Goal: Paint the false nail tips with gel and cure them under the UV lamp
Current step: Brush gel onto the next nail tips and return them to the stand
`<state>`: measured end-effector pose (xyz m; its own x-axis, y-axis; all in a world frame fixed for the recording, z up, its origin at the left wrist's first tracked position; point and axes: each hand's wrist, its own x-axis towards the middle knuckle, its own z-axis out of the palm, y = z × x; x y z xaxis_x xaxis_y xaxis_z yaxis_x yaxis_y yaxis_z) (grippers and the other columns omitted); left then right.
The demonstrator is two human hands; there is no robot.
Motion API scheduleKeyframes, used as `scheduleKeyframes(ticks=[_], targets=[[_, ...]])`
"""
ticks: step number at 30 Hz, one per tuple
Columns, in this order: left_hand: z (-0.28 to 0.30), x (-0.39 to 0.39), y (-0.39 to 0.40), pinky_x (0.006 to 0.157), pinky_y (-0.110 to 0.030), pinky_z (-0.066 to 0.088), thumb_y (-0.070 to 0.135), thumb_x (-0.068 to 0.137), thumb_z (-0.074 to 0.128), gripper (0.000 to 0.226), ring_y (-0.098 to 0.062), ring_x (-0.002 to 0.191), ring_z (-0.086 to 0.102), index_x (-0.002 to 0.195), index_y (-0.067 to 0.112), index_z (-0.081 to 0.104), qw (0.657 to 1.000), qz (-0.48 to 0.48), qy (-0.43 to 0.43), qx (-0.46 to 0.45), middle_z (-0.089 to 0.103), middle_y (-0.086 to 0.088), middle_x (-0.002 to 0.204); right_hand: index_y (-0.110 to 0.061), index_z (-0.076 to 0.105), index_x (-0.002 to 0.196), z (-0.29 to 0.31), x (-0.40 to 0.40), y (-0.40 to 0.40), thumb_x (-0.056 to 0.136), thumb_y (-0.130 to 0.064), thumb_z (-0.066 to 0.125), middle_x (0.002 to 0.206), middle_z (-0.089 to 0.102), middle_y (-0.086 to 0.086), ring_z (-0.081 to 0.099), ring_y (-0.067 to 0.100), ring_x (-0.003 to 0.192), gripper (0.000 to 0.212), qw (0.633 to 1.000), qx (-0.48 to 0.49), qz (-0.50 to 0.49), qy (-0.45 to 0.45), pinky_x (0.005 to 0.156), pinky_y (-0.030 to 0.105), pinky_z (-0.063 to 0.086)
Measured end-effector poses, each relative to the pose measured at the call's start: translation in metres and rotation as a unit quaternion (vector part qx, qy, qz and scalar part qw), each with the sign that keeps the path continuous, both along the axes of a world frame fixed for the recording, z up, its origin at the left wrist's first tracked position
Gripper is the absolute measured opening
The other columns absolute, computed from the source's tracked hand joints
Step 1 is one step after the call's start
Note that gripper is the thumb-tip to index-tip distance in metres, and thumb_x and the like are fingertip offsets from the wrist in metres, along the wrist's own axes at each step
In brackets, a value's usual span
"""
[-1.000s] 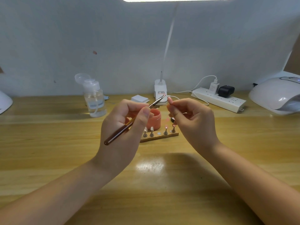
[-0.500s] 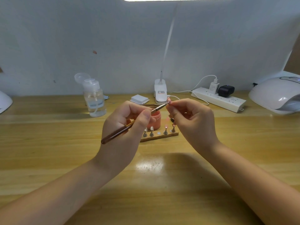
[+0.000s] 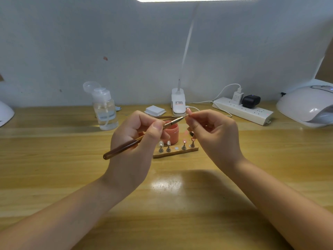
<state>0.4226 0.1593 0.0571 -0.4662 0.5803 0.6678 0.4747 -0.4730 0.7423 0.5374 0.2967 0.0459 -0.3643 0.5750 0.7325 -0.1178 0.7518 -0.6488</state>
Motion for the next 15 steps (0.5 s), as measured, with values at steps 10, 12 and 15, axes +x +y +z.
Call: scheduleKeyframes(ticks=[10, 12, 15], targets=[[0.0028, 0.0017, -0.0015, 0.070, -0.018, 0.050, 0.034, 0.091, 0.058, 0.005, -0.011, 0.083, 0.067, 0.091, 0.034, 0.064, 0.995, 0.034, 0.092, -0.010, 0.071, 0.014, 0.085, -0.020, 0.068, 0.098, 0.0019, 0.0007, -0.0007, 0.086, -0.021, 0.065, 0.081, 0.070, -0.005, 0.068, 0.015, 0.070, 0.012, 1.000, 0.015, -0.002, 0.001, 0.060, 0.031, 0.058], [0.0023, 0.0015, -0.0013, 0.072, -0.015, 0.049, 0.031, 0.092, 0.060, 0.004, -0.010, 0.084, 0.067, 0.091, 0.033, 0.064, 0.997, 0.028, 0.077, -0.014, 0.071, 0.014, 0.084, -0.019, 0.068, 0.099, 0.0014, 0.0009, 0.0000, 0.086, -0.018, 0.066, 0.082, 0.070, -0.004, 0.069, 0.016, 0.071, 0.013, 1.000, 0.012, -0.003, 0.001, 0.061, 0.033, 0.058], [0.0014, -0.0004, -0.0011, 0.077, -0.023, 0.053, 0.037, 0.090, 0.058, 0.009, -0.019, 0.088, 0.068, 0.092, 0.030, 0.064, 0.998, 0.032, 0.046, -0.002, 0.071, 0.008, 0.086, -0.020, 0.068, 0.099, 0.0015, 0.0008, 0.0001, 0.086, -0.018, 0.067, 0.081, 0.071, -0.003, 0.069, 0.017, 0.070, 0.012, 1.000, 0.010, -0.003, 0.005, 0.061, 0.035, 0.058]])
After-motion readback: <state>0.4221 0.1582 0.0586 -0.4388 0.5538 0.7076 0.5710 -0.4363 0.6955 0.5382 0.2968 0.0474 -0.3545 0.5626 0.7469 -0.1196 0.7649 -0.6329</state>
